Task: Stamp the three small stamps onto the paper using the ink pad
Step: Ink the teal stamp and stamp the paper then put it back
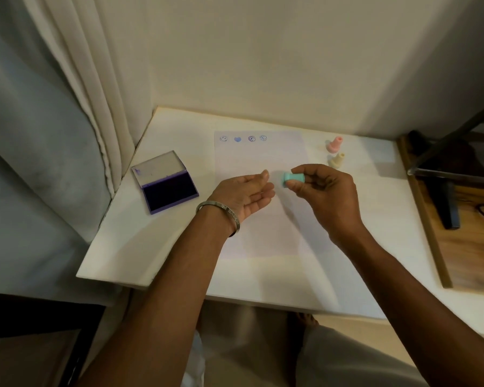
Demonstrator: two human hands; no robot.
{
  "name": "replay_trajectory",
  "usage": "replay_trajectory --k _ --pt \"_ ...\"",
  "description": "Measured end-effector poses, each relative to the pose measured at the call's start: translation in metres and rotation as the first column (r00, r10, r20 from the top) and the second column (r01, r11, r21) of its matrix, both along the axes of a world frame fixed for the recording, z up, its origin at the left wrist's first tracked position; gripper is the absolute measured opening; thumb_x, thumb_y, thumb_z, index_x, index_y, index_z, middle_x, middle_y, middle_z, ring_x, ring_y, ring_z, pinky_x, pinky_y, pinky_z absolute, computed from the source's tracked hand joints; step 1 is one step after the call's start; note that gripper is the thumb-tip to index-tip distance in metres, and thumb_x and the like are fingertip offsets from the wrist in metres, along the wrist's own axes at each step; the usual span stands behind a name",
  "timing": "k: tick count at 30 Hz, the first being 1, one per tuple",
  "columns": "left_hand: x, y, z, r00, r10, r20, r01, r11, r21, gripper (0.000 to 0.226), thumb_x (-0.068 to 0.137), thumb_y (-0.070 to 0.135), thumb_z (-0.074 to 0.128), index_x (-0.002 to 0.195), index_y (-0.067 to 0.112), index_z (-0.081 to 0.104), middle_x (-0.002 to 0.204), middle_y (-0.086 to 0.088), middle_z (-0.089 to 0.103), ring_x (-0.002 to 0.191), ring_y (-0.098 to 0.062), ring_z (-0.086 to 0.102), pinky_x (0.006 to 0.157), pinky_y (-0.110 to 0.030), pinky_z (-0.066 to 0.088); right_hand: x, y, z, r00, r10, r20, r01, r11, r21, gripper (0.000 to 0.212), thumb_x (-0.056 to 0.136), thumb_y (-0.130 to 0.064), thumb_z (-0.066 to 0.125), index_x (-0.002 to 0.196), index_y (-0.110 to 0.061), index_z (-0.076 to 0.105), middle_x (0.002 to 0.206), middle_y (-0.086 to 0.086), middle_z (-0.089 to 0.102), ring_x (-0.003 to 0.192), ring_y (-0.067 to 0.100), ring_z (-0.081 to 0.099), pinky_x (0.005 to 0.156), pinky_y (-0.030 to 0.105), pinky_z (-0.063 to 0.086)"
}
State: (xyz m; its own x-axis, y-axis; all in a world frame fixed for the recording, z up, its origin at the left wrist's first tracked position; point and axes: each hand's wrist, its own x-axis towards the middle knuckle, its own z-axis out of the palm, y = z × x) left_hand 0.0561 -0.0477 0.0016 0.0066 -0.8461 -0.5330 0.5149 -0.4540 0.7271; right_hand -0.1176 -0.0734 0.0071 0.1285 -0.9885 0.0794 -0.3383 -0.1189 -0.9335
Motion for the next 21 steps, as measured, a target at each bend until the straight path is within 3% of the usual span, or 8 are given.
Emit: replay_trajectory --k 2,5,8,11,15,21 --pt "0.001 -0.002 0.001 0.998 0.031 0.058 -0.032 0.999 0.029 0.024 0.084 0.03 0.07 0.098 0.011 0.066 0.089 -0.004 0.073 0.073 -0.01 0.071 0.057 -0.018 0.055 -0.013 -0.008 0.001 0.993 -0.053 -0.102 0.051 0.999 -0.018 0.029 0.077 -0.023 0.082 0.105 -0.017 0.075 0.094 -0.007 0.076 0.085 0.008 0.072 0.083 0.021 0.057" --pt "0.001 -0.003 0.003 0.986 0.052 0.158 -0.064 0.995 0.075 0.023 0.084 0.038 0.068 0.096 0.018 0.067 0.082 0.004 0.072 0.066 -0.006 0.066 0.048 -0.015 0.05 -0.039 -0.021 0.003 0.921 -0.095 -0.377 0.057 0.992 -0.109 0.031 0.079 -0.025 0.081 0.108 -0.016 0.075 0.095 -0.006 0.073 0.078 0.003 0.068 0.072 0.005 0.049" --pt "0.001 -0.003 0.003 0.976 0.052 0.213 -0.073 0.993 0.091 0.024 0.086 0.04 0.063 0.099 0.02 0.067 0.082 0.006 0.071 0.065 -0.006 0.063 0.047 -0.014 0.047 -0.062 -0.032 0.003 0.811 -0.107 -0.576 0.017 0.987 -0.158 0.03 0.083 -0.018 0.078 0.112 -0.011 0.074 0.105 0.007 0.075 0.085 0.018 0.068 0.077 0.021 0.049" --pt "0.001 -0.003 0.003 0.974 0.049 0.223 -0.073 0.992 0.099 0.02 0.088 0.039 0.061 0.094 0.021 0.067 0.083 0.006 0.07 0.066 -0.007 0.062 0.046 -0.015 0.045 -0.079 -0.042 0.003 0.726 -0.113 -0.678 -0.004 0.986 -0.169 0.03 0.085 -0.014 0.075 0.115 -0.01 0.073 0.109 0.011 0.074 0.088 0.022 0.066 0.079 0.025 0.047" --pt "0.0 -0.004 0.002 0.972 0.053 0.229 -0.079 0.992 0.103 0.017 0.089 0.038 0.06 0.091 0.022 0.067 0.082 0.006 0.07 0.066 -0.007 0.062 0.047 -0.016 0.045 -0.091 -0.055 0.002 0.651 -0.101 -0.752 -0.005 0.99 -0.138 0.031 0.087 -0.011 0.073 0.118 -0.011 0.07 0.115 0.01 0.072 0.094 0.024 0.065 0.08 0.025 0.047" --pt "-0.002 -0.006 0.002 0.972 0.044 0.231 -0.069 0.992 0.104 0.017 0.089 0.037 0.059 0.092 0.022 0.066 0.081 0.006 0.07 0.067 -0.008 0.062 0.049 -0.017 0.044 -0.094 -0.06 -0.003 0.628 -0.069 -0.775 -0.002 0.996 -0.091 0.034 0.088 -0.011 0.071 0.122 -0.011 0.068 0.118 0.012 0.07 0.098 0.027 0.064 0.084 0.029 0.05"
